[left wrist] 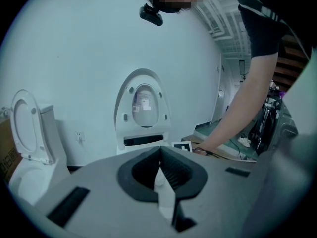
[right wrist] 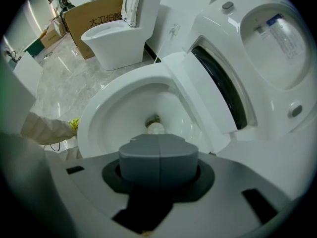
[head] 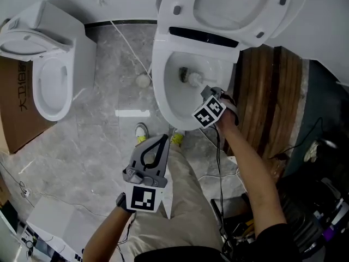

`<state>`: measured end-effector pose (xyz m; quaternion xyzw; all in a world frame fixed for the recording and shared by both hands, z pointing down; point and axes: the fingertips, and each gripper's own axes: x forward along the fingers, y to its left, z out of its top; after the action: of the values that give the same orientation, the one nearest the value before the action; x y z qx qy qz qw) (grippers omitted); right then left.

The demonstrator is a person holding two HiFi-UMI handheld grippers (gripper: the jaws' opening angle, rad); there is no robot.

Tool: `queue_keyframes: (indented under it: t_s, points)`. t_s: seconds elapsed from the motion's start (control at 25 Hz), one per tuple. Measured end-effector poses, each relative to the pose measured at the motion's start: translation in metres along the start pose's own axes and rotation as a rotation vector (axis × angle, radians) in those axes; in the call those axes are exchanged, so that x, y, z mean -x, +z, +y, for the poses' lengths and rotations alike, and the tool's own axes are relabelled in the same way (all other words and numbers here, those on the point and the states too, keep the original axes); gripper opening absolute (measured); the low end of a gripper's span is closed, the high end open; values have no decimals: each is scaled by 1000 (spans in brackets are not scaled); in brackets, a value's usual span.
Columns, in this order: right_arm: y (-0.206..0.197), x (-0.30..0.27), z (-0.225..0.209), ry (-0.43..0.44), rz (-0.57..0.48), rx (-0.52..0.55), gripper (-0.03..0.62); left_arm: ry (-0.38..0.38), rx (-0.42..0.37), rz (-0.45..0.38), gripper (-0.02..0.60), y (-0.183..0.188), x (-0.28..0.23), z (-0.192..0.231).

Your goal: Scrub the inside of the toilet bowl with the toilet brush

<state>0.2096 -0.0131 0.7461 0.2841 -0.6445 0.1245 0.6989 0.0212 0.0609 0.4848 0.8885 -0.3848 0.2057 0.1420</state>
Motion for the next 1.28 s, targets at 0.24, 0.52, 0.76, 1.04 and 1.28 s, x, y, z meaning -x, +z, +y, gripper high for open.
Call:
queue_keyframes:
  t_s: [0.24, 0.52, 0.76, 1.04, 1.28]
  points:
    - [-5, 7, 33, 70, 11, -54, 147, -10, -9, -17, 11, 9, 7, -2]
    - [2, 16, 55, 101, -8, -104, 147, -17, -18, -13, 11, 10, 18, 1]
    - [3, 31, 50, 128, -67, -163, 148, -26, -16, -17, 11, 14, 25, -3]
    - [-7, 102, 81, 163, -115, -224, 148, -31, -3, -57, 11, 70, 53, -8]
    - [-18, 173, 67, 143, -149, -326, 149, -11, -8, -93, 11, 119, 80, -6]
